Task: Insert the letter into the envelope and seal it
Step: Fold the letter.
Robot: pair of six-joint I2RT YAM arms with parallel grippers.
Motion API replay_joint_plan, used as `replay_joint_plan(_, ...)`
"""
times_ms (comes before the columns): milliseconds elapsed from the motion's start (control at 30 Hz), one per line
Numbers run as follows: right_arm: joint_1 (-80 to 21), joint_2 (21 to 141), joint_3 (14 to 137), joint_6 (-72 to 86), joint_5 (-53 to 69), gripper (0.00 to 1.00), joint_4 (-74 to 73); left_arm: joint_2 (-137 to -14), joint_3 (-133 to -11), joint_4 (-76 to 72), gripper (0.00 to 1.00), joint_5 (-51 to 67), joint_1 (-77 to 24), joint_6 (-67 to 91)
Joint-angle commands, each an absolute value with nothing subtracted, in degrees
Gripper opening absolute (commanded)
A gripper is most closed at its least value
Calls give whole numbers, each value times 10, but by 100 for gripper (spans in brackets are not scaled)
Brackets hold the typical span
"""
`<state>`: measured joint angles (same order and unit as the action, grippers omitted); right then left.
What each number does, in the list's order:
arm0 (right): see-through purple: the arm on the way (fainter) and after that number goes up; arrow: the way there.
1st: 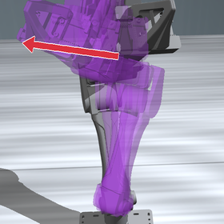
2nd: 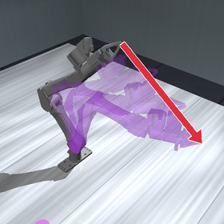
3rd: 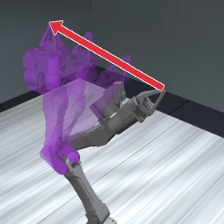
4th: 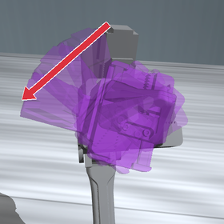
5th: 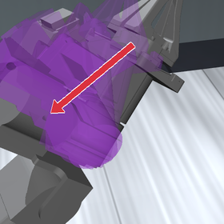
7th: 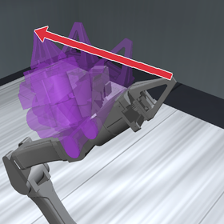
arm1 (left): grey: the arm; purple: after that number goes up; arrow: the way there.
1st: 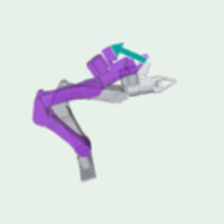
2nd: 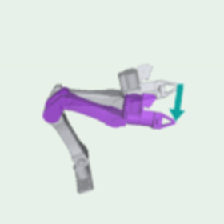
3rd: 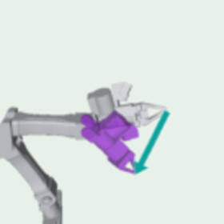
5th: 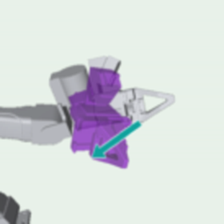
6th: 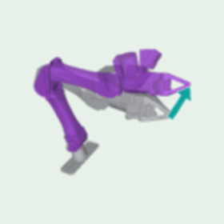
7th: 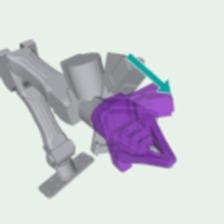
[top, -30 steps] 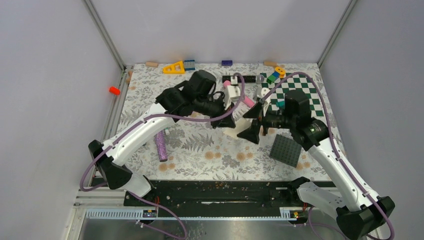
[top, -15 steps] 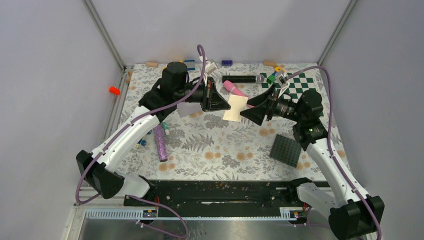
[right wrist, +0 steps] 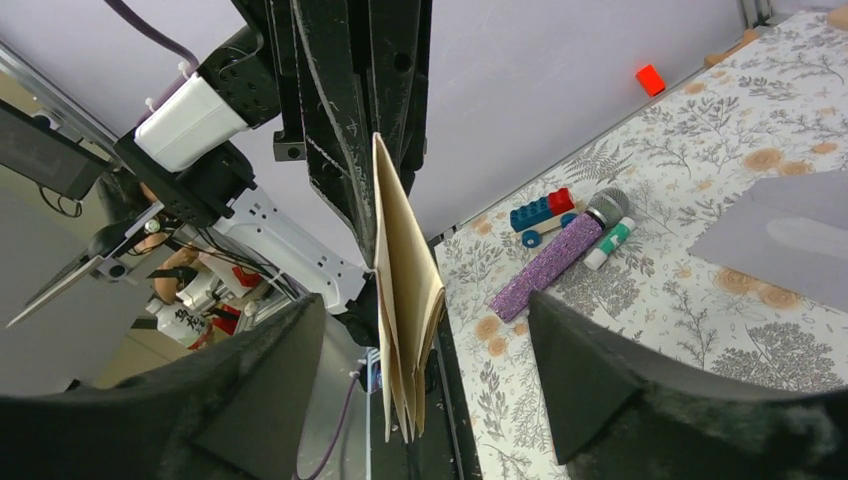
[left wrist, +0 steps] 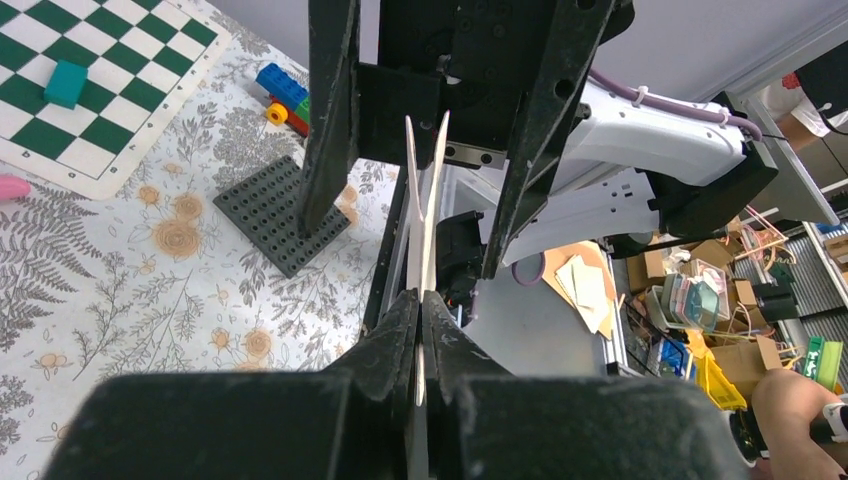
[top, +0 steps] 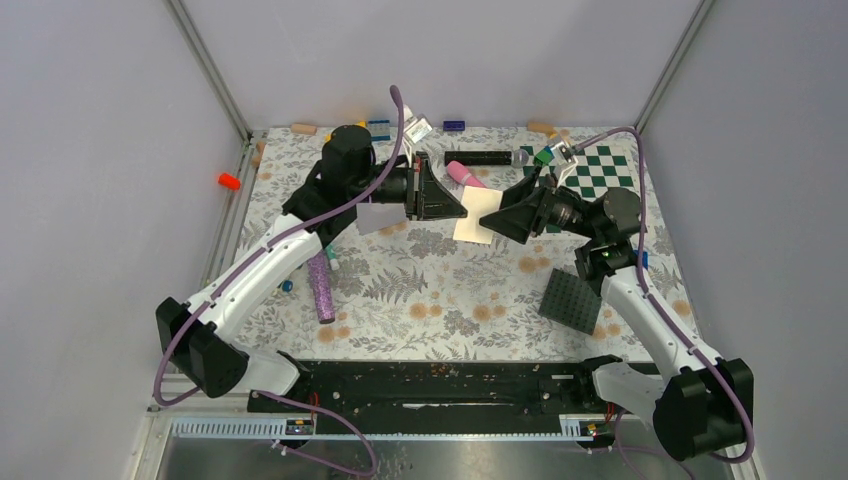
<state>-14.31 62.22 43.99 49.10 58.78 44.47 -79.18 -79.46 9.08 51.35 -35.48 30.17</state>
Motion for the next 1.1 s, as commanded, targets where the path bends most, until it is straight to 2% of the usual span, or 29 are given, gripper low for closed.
replay_joint_plan(0, -144, 623, 438, 509, 609, 73, 498, -796, -789, 43, 0, 530, -350, 317)
replay_joint_plan(33, -146, 623, 438, 509, 610, 63, 500, -798, -789, 42, 0, 530, -350, 317)
replay_joint_plan(67, -147, 624, 436, 510, 610, 49, 500, -800, -789, 42, 0, 528, -350, 317)
replay_joint_plan(133, -148, 624, 436, 509, 610, 16, 500, -802, -789, 42, 0, 526, -349, 316)
replay_joint_plan(167, -149, 623, 437, 508, 610, 4, 499, -803, -790, 44, 0, 525, -349, 314)
replay_joint_plan(200, -149, 622, 438, 504, 611, 0, 495, -804, -790, 46, 0, 521, -349, 311)
replay_joint_plan(233, -150, 620, 440, 497, 612, 0, 486, -804, -792, 52, 0, 517, -348, 307)
replay_joint_plan(267, -149, 618, 444, 485, 613, 0, 471, -804, -794, 59, 6, 513, -347, 301)
replay_joint_plan(367, -149, 607, 468, 425, 606, 0, 384, -798, -798, 83, 44, 492, -336, 279)
replay_joint_plan(433, -149, 601, 487, 362, 591, 0, 304, -790, -799, 103, 63, 473, -322, 259)
replay_joint_plan(467, -149, 599, 500, 327, 580, 0, 255, -785, -801, 115, 67, 461, -314, 247)
replay_joint_plan(600, -148, 609, 538, 205, 541, 0, 104, -761, -796, 146, 97, 421, -275, 198)
replay_joint_plan(867, -148, 673, 594, 62, 405, 0, -71, -731, -782, 233, 99, 346, -216, 75)
replay_joint_plan(1067, -148, 730, 624, 41, 323, 0, -135, -735, -743, 247, 99, 246, -209, -15)
